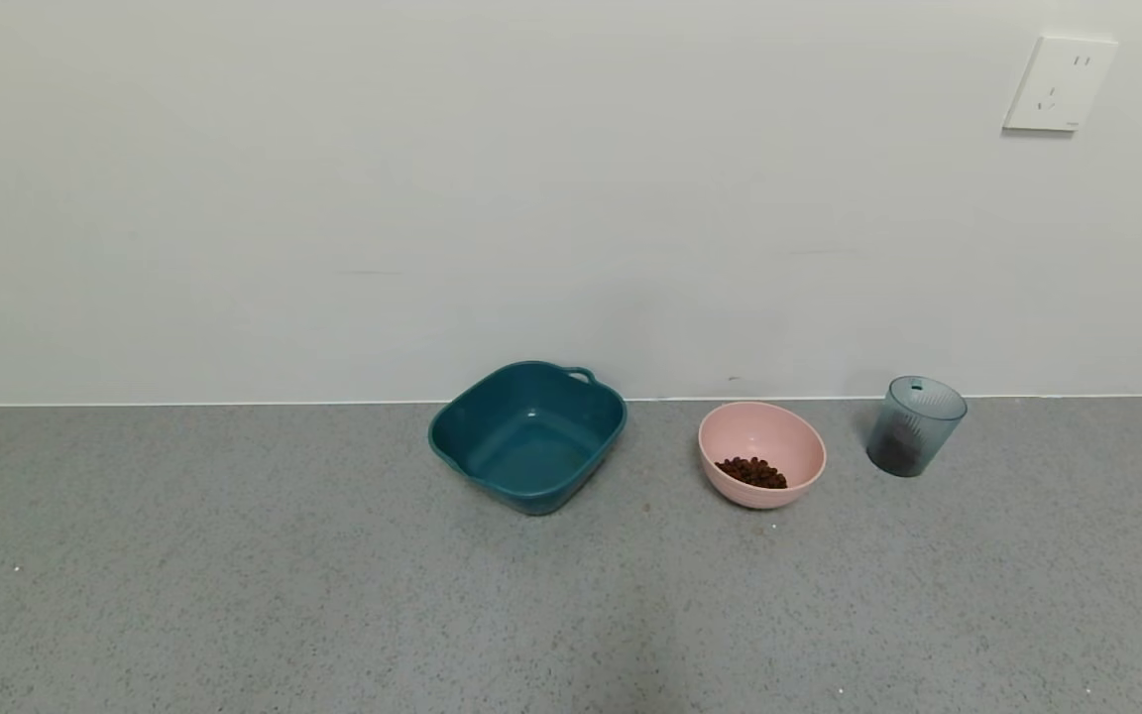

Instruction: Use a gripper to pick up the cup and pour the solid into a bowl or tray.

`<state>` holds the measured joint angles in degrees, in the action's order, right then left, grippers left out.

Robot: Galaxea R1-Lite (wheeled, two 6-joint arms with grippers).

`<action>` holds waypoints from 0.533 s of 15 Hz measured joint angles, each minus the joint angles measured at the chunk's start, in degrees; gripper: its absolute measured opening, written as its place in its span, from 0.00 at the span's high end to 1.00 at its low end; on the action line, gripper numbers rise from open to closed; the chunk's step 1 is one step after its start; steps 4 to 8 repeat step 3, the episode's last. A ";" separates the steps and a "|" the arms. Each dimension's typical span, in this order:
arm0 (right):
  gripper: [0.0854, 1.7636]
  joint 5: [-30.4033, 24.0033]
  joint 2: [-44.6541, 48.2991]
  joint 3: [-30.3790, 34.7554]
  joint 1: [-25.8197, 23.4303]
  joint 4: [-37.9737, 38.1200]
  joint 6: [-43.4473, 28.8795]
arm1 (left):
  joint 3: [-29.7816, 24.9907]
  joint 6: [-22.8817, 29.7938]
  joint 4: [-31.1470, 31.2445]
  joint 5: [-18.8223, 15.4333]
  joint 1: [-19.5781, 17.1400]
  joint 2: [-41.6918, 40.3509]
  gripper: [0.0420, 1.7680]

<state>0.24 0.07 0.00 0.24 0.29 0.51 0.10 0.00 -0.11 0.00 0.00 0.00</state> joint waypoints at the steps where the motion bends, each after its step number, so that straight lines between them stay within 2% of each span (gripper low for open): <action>1: 0.03 0.02 0.00 0.00 0.00 0.00 0.00 | 0.00 0.00 0.00 0.00 0.00 0.00 0.01; 8: 0.03 0.02 0.00 0.00 0.00 0.04 -0.02 | 0.00 0.00 0.01 0.00 0.02 0.00 0.01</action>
